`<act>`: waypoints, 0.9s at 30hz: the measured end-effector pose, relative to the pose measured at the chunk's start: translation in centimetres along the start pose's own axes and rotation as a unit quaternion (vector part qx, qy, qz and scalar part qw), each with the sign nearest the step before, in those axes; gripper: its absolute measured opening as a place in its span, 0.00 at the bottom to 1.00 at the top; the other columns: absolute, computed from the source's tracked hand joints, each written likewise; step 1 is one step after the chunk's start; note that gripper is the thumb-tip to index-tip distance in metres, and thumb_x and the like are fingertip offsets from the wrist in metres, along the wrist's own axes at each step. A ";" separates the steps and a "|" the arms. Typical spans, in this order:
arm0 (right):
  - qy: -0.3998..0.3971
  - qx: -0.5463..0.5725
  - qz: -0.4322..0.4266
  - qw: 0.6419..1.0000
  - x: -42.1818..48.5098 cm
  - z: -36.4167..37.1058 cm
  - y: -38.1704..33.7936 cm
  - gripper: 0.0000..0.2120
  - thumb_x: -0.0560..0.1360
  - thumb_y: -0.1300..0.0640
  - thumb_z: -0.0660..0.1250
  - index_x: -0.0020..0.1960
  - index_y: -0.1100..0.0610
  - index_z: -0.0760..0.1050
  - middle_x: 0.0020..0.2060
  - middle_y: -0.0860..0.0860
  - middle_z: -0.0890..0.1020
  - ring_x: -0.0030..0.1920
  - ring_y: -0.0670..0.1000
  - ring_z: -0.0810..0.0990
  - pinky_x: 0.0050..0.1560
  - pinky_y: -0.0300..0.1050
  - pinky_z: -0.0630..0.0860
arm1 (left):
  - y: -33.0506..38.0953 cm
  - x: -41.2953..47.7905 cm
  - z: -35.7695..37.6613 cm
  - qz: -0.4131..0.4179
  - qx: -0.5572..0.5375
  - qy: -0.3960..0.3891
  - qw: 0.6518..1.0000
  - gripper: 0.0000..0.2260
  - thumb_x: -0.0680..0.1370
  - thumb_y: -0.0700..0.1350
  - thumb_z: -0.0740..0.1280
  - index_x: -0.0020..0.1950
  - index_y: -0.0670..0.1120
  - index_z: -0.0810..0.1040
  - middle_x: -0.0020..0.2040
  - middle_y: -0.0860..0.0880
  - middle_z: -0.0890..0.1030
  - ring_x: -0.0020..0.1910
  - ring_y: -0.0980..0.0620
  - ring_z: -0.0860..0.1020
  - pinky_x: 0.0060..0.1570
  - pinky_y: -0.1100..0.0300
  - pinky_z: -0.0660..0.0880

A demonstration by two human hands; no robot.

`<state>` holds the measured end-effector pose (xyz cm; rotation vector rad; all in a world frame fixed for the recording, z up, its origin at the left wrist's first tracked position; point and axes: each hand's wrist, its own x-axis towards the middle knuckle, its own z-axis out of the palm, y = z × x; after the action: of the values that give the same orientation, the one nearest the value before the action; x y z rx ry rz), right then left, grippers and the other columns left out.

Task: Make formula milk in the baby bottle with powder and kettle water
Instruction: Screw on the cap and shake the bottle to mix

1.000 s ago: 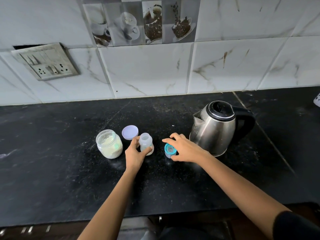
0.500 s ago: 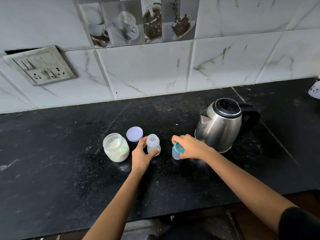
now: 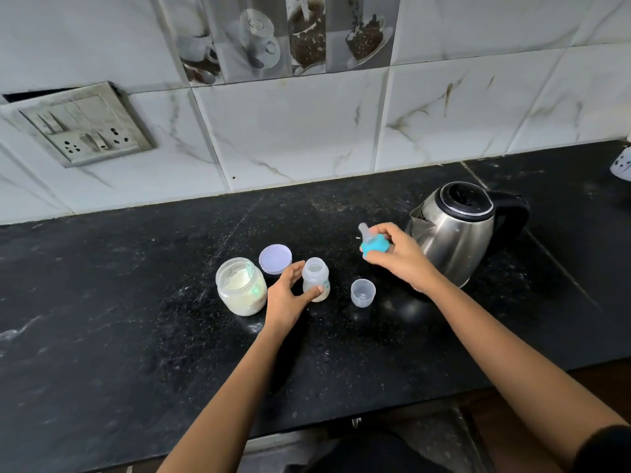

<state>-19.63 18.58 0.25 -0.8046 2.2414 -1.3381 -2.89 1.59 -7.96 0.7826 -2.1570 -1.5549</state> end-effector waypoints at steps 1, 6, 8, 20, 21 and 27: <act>0.006 0.062 0.016 0.998 0.3 0.9 -0.2 0.21 0.66 0.57 0.74 0.57 0.52 0.74 0.54 0.50 0.79 0.53 0.50 0.79 0.56 0.47 0.77 | -0.1 0.0 -0.1 0.002 -0.001 -0.003 1.000 0.27 0.68 0.45 0.77 0.65 0.50 0.73 0.60 0.58 0.78 0.60 0.64 0.74 0.61 0.70 0.67; -0.074 0.124 -0.038 0.989 1.5 5.0 -1.3 0.21 0.67 0.63 0.76 0.56 0.52 0.76 0.55 0.48 0.80 0.57 0.47 0.79 0.60 0.42 0.75 | 0.0 0.1 0.0 0.007 -0.020 -0.022 1.000 0.26 0.69 0.43 0.76 0.65 0.50 0.73 0.58 0.58 0.79 0.57 0.66 0.75 0.57 0.73 0.69; -0.125 0.054 -0.064 0.989 1.9 6.2 -1.3 0.21 0.66 0.63 0.77 0.57 0.51 0.77 0.56 0.45 0.80 0.59 0.45 0.78 0.63 0.44 0.74 | 0.0 0.1 0.1 0.003 -0.023 -0.023 0.999 0.25 0.70 0.43 0.76 0.65 0.49 0.73 0.57 0.57 0.80 0.56 0.66 0.76 0.56 0.74 0.69; -0.229 -0.086 -0.062 0.968 3.5 6.5 -1.9 0.25 0.66 0.65 0.75 0.60 0.49 0.77 0.58 0.47 0.79 0.60 0.47 0.77 0.61 0.46 0.76 | -0.5 1.1 -0.1 0.001 -0.017 -0.062 0.998 0.24 0.69 0.45 0.76 0.63 0.51 0.72 0.58 0.57 0.79 0.58 0.63 0.76 0.63 0.61 0.71; -0.236 -0.090 -0.063 0.965 3.5 6.5 -2.0 0.25 0.66 0.66 0.75 0.61 0.50 0.76 0.58 0.47 0.79 0.60 0.47 0.77 0.61 0.44 0.76 | -0.6 1.2 -0.1 0.001 -0.015 -0.063 0.998 0.25 0.69 0.45 0.76 0.63 0.51 0.73 0.58 0.57 0.79 0.58 0.63 0.76 0.63 0.60 0.71; -0.140 -0.147 -0.042 0.978 2.3 7.4 -3.3 0.25 0.60 0.56 0.81 0.52 0.52 0.73 0.47 0.46 0.78 0.47 0.45 0.78 0.44 0.37 0.76 | -0.5 1.0 -0.2 0.023 -0.001 -0.059 0.998 0.24 0.70 0.45 0.76 0.64 0.51 0.73 0.58 0.57 0.79 0.57 0.63 0.76 0.62 0.62 0.72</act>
<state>-16.02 10.97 -0.38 -1.1253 2.2210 -0.8699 -3.39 0.70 -8.41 0.6489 -2.2391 -1.6178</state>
